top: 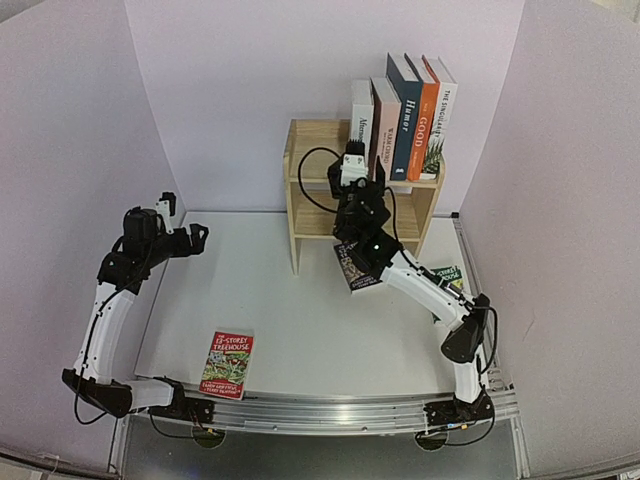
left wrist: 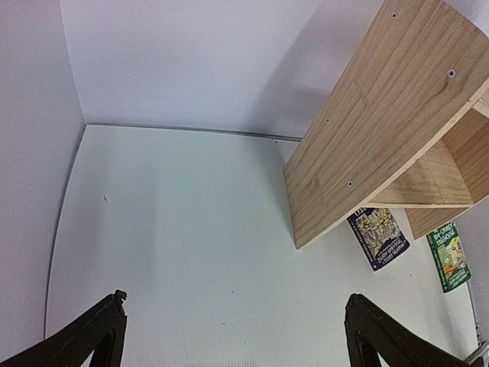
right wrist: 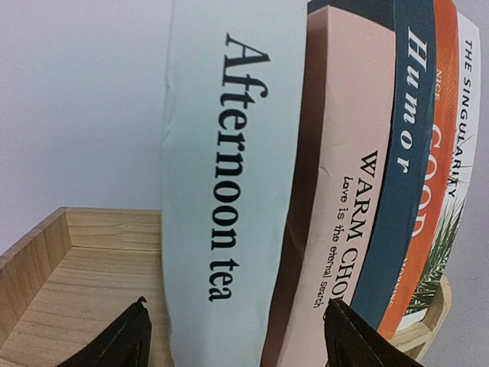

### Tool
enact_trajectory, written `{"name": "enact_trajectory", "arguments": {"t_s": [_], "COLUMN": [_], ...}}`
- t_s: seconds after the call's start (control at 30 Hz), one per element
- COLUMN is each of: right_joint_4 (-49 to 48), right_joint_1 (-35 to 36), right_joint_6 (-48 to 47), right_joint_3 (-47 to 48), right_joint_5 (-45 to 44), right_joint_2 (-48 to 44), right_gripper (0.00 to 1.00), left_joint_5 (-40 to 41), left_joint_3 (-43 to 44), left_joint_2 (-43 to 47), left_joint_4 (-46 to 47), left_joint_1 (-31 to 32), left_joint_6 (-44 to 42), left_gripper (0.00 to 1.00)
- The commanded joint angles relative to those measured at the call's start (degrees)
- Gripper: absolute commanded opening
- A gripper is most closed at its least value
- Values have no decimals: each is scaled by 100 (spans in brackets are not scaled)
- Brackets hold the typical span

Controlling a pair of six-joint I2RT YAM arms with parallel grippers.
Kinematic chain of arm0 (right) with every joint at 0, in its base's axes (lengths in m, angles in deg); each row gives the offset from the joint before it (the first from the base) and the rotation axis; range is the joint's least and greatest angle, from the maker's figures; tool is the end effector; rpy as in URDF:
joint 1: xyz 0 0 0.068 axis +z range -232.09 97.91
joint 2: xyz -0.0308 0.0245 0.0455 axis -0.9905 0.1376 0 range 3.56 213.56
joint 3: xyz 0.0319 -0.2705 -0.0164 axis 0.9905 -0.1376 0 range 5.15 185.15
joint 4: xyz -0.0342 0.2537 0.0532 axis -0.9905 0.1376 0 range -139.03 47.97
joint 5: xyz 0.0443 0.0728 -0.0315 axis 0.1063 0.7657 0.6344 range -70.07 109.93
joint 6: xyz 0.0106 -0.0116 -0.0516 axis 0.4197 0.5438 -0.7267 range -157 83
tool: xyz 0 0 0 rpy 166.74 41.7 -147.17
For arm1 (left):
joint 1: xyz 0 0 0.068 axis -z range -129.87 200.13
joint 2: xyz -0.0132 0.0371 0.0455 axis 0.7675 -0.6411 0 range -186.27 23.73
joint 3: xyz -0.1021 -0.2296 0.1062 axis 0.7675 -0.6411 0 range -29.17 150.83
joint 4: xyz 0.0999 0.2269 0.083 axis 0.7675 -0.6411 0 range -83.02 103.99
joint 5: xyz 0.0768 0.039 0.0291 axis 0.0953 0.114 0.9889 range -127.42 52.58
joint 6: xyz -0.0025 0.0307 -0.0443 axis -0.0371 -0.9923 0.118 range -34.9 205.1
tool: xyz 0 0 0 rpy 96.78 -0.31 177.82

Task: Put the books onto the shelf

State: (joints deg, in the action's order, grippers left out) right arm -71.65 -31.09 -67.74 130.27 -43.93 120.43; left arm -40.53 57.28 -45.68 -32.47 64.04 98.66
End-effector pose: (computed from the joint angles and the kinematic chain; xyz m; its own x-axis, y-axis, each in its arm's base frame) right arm 0.3082 0.3298 0.4896 0.2046 -0.1052 -0.9732 0.2876 0.9568 -0.0429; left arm 0.2317 -0.0595 0.4360 -0.5305 -0.1099 -0.8405 0.1662 0.9588 -0.2302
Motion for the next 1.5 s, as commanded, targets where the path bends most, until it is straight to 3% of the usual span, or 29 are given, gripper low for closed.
{"name": "enact_trajectory", "arguments": {"t_s": [0.0,0.2,0.4,0.5,0.93,1.17,1.47], "right_joint_4": [-847,-1883,-2800,-2841,-2986,-2859,-2869], "right_joint_1": [296,597,735,687,378,194,178], "right_joint_6": [-955,-2424,-4622,-5185,-5385,-4979,-5158], "right_joint_3": [-38,139,932,1401,1522,1193,1564], "right_joint_5": [-312,-425,-93,159,751,971,1045], "right_joint_2": [-309,12,963,1355,1578,1480,1759], "right_gripper": [76,74,71,70,68,64,67], "left_joint_5": [-124,-171,-198,-232,-298,-329,-351], "left_joint_3": [-52,-101,-147,-181,-231,-223,-289], "left_joint_2": [59,61,99,114,123,101,140], "left_joint_4": [96,117,93,80,71,75,79], "left_joint_1": [4,1,1,2,0,4,3], "left_joint_6": [74,110,124,160,223,218,217], "left_gripper": [100,100,100,100,100,100,100]}}
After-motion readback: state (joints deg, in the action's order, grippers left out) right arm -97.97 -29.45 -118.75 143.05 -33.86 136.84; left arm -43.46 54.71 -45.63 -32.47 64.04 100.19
